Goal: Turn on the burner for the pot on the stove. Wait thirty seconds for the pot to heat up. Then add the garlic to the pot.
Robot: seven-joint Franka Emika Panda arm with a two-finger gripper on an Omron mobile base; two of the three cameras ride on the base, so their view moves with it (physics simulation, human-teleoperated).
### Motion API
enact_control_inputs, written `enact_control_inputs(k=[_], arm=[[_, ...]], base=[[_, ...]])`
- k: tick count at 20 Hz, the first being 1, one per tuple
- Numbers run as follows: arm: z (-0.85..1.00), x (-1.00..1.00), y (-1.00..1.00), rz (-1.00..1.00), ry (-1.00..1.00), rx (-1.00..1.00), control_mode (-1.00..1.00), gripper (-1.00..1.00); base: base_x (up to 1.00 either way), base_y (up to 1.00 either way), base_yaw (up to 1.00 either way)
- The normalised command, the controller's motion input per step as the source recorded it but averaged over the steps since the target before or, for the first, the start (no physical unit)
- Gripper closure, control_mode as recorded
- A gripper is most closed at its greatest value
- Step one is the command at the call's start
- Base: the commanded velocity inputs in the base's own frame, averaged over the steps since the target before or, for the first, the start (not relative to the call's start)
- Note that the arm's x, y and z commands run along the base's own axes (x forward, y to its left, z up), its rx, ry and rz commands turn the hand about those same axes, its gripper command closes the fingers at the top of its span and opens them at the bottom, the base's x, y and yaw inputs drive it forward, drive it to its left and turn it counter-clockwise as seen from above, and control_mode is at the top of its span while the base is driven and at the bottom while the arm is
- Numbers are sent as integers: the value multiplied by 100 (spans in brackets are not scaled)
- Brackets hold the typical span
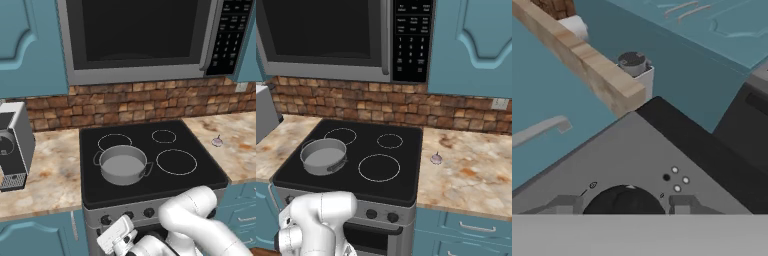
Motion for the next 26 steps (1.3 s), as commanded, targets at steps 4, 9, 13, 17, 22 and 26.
enact_control_inputs(k=[4, 9, 13, 17, 22, 26], arm=[[88, -100, -41, -8, 23, 19, -100, 100], [69, -100, -24, -4, 15, 17, -100, 100], [38, -52, -4, 0, 1, 0, -100, 100], [0, -5, 0, 0, 0, 0, -100, 100], [0, -4, -1, -1, -1, 0, -100, 100], [0, 0, 0, 0, 0, 0, -100, 100]], base=[[0, 0, 0], [0, 0, 0], [0, 0, 0], [0, 0, 0], [0, 0, 0], [0, 0, 0]])
